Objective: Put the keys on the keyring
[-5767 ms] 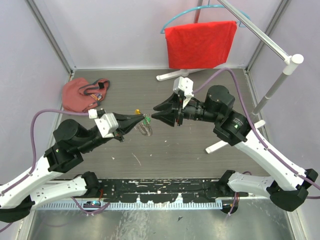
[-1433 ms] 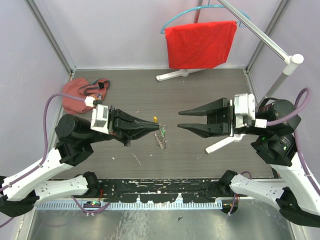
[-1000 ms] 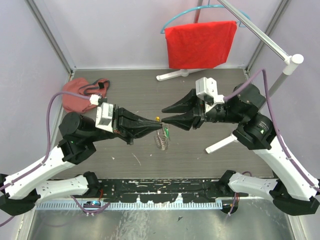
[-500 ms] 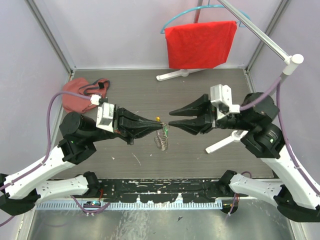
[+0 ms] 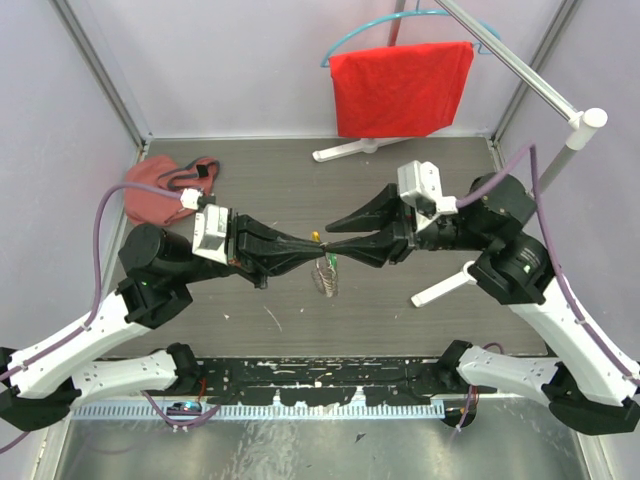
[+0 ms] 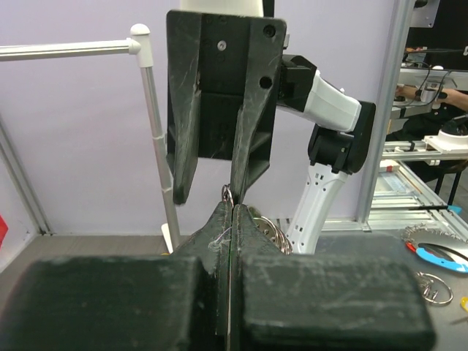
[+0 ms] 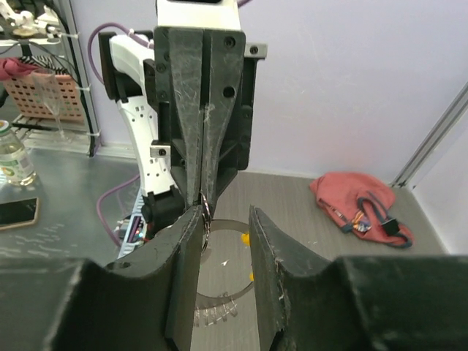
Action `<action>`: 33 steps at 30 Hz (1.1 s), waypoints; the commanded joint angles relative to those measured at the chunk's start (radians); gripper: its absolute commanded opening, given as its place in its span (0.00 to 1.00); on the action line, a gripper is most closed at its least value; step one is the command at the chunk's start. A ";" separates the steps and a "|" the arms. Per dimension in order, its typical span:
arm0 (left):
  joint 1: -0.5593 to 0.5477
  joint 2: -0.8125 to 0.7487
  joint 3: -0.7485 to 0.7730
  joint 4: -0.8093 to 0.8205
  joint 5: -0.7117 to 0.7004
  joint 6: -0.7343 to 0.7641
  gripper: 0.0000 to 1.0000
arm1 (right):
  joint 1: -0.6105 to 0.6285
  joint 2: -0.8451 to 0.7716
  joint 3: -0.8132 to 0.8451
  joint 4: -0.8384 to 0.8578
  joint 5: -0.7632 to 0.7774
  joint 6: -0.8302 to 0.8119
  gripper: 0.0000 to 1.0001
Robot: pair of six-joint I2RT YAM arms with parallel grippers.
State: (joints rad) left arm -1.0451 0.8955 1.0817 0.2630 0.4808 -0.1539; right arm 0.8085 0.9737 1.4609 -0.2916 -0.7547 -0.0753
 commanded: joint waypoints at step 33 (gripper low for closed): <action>0.000 -0.022 0.120 -0.248 -0.026 0.078 0.47 | -0.002 -0.001 0.063 -0.161 0.001 -0.116 0.01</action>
State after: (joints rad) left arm -1.0431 0.8898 1.1213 0.1410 0.4465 -0.1181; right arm 0.8085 0.9771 1.4654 -0.4107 -0.7841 -0.1467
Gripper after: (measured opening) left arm 0.457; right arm 0.038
